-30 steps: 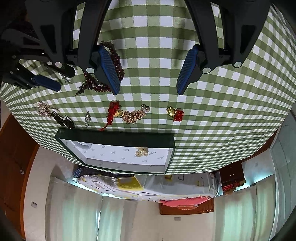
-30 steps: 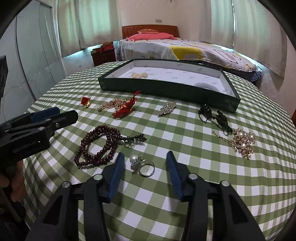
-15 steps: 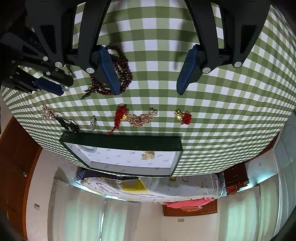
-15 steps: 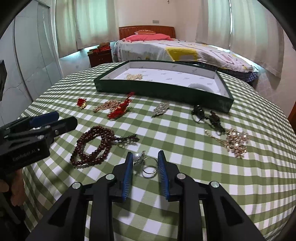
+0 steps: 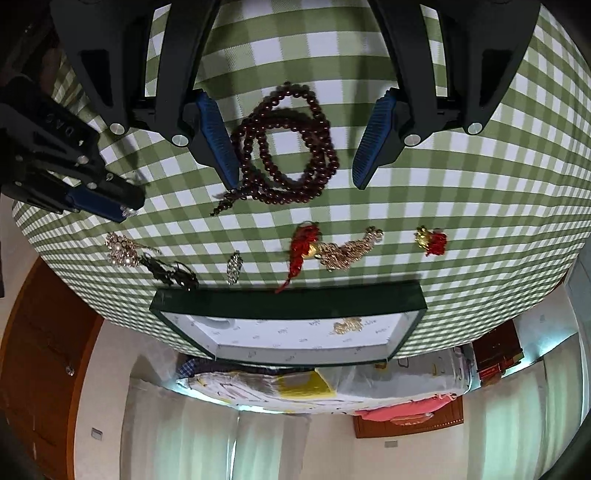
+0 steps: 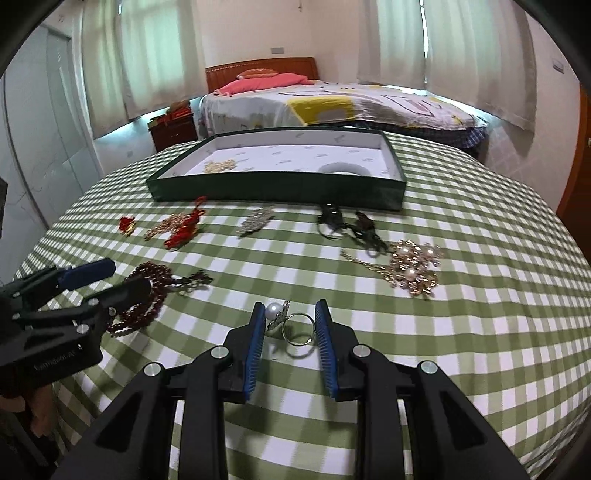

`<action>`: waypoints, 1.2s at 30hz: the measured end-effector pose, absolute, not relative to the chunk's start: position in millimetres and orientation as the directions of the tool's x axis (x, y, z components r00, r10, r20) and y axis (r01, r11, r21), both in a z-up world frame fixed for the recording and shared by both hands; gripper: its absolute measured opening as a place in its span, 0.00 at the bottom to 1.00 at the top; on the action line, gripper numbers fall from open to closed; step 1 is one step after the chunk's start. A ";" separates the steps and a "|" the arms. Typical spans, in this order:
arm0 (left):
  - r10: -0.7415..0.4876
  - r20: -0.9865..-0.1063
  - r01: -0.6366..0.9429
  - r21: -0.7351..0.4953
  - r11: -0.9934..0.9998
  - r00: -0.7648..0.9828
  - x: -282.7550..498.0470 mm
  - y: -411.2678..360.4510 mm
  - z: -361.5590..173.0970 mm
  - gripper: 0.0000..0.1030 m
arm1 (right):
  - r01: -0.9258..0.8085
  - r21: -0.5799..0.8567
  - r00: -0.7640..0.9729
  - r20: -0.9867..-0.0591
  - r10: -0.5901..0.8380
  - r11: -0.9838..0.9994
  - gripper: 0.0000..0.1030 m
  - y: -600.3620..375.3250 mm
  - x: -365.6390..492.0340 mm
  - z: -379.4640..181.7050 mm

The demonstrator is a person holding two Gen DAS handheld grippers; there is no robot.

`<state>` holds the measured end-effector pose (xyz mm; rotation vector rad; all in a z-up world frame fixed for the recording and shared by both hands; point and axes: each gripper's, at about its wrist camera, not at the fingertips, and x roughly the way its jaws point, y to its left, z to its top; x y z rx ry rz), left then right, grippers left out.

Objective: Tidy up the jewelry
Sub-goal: 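Grasp the dark red bead strand with the left tool while the right tool grasps the pearl ring, then carry the bead strand and pearl ring into the green box with both tools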

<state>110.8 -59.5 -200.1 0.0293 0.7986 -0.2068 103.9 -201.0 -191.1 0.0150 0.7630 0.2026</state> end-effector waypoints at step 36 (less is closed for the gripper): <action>-0.200 -0.719 0.237 -0.049 0.970 0.666 111.2 -61.2 -209.0 0.11 | -0.174 0.104 0.709 -0.677 0.198 0.979 0.28 -202.6 103.8 -194.9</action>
